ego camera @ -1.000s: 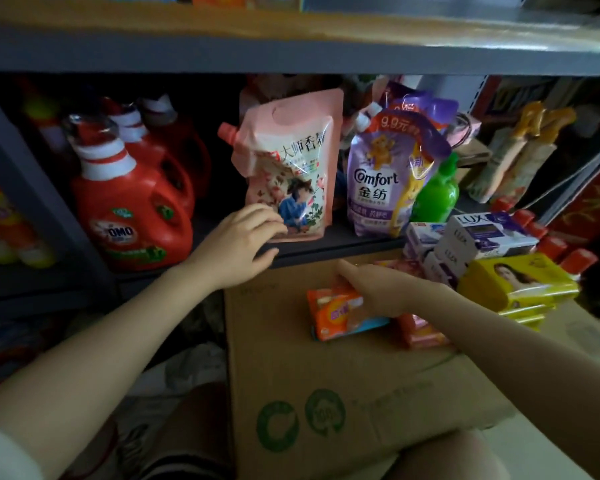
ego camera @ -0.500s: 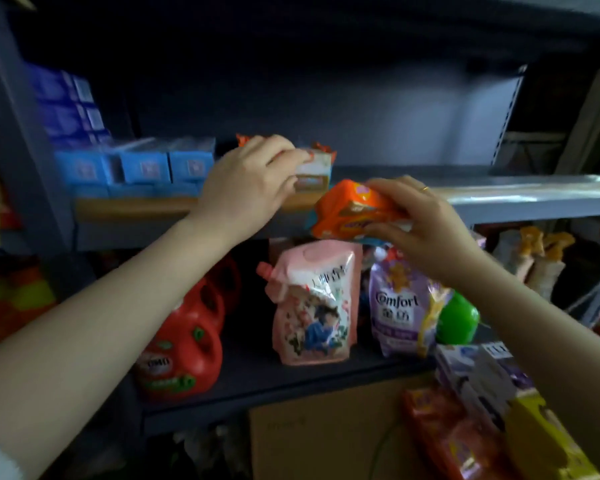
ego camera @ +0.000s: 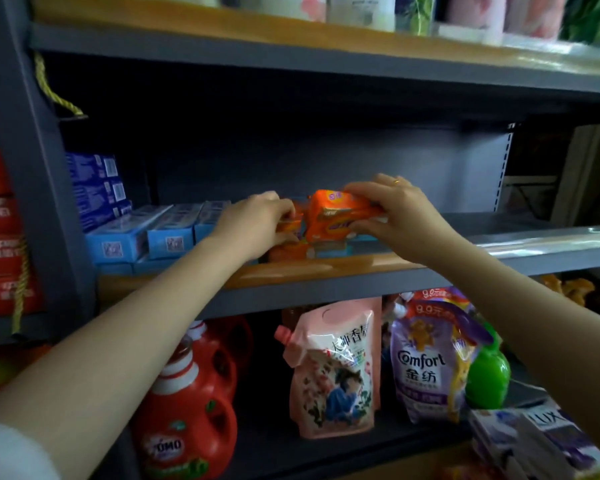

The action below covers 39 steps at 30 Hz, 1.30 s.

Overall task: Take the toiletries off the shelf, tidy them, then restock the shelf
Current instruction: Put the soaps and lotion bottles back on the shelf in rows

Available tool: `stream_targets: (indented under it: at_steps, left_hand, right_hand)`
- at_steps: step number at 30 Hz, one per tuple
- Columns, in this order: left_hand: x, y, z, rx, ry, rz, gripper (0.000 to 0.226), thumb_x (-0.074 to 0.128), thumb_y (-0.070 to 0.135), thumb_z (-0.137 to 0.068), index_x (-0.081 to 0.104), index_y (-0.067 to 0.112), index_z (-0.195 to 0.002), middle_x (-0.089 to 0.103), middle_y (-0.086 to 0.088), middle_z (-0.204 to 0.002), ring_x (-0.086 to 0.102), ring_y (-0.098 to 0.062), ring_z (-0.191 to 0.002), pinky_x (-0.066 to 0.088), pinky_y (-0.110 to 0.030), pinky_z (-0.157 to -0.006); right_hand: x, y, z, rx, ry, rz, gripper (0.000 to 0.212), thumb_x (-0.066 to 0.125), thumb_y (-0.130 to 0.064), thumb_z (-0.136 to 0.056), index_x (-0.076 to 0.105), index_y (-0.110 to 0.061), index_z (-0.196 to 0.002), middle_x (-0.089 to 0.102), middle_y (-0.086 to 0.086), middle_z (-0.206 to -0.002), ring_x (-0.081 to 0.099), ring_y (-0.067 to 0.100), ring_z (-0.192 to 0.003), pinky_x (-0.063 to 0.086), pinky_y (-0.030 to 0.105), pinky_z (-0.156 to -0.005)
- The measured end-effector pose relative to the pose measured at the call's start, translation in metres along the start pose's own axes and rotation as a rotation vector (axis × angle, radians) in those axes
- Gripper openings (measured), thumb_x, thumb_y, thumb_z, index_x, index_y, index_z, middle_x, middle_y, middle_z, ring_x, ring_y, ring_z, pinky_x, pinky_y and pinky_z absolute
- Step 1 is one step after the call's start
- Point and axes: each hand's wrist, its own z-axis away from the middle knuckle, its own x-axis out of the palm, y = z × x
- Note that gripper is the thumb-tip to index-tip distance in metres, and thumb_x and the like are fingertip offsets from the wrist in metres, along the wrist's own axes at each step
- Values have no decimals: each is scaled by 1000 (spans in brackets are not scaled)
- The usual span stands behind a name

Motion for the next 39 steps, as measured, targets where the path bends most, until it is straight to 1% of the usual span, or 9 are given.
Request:
stream_targets:
  at_steps: [3, 8, 10, 14, 18, 23, 28, 32, 39]
  left_hand:
    - [0, 2, -4, -10, 6, -58, 28, 59, 29, -88, 57, 24, -115, 53, -2, -104, 55, -25, -94, 46, -36, -69]
    - [-20, -14, -11, 77, -201, 78, 30, 51, 21, -94, 61, 26, -122, 58, 1, -128, 51, -21, -118, 41, -35, -97]
    - [-26, -20, -9, 66, -258, 145, 31, 45, 24, -97, 59, 26, -124, 55, 3, -132, 49, -18, -121, 37, -33, -100]
    - [-28, -20, -3, -28, -273, 375, 45, 32, 54, -94, 64, 27, -111, 64, 1, -112, 56, -17, -102, 42, -32, -86]
    - [-25, -16, -1, 27, -237, 299, 83, 28, 90, -51, 60, 31, -99, 59, 8, -91, 56, -10, -83, 47, -30, -71]
    - [-13, -16, -1, 96, -152, 102, 60, 48, 80, -60, 51, 32, -97, 52, 10, -86, 50, -10, -77, 39, -29, -60]
    - [-9, -18, 0, 105, -137, 135, 44, 56, 64, -76, 52, 30, -103, 46, 9, -90, 47, -15, -83, 37, -30, -67]
    - [-7, -20, 0, 119, -110, 115, 45, 56, 63, -76, 52, 30, -106, 49, 7, -94, 48, -16, -84, 45, -32, -71]
    - [4, -16, -3, 152, -23, -10, 51, 48, 68, -78, 48, 26, -106, 60, -1, -109, 51, -17, -83, 35, -29, -61]
  right_hand:
    - [7, -2, -13, 29, -150, 22, 50, 65, -29, -84, 47, -27, -130, 55, 0, -119, 46, 24, -110, 38, 43, -97]
    - [24, -5, -21, 68, -304, -71, 43, 66, -29, -83, 45, -25, -121, 56, 0, -111, 49, 16, -98, 39, 27, -80]
    - [30, -3, -19, 67, -282, -78, 39, 64, -30, -84, 47, -23, -119, 51, -2, -112, 43, 18, -106, 38, 30, -85]
    - [39, -7, -18, 83, -135, -92, 30, 60, -30, -88, 60, -18, -116, 33, 6, -139, 21, 30, -129, 29, 42, -104]
    - [56, -20, -11, 165, 99, 17, 25, 57, -35, -89, 69, -26, -109, 42, 6, -133, 30, 34, -120, 36, 42, -97]
    - [67, -32, -7, 260, 130, -25, 29, 53, -35, -91, 64, -30, -118, 38, 7, -138, 29, 33, -123, 36, 40, -97]
    - [65, -23, -2, 342, -16, -117, 63, 54, -38, -90, 30, -13, -143, 19, 13, -153, 22, 32, -138, 25, 39, -110]
    - [55, -14, -4, 487, -64, -114, 64, 57, -46, -85, 39, -14, -138, 55, 13, -129, 52, 31, -115, 40, 32, -88]
    - [62, -21, -2, 519, -26, -232, 53, 57, -41, -87, 43, -23, -136, 60, 7, -120, 56, 25, -107, 39, 26, -78]
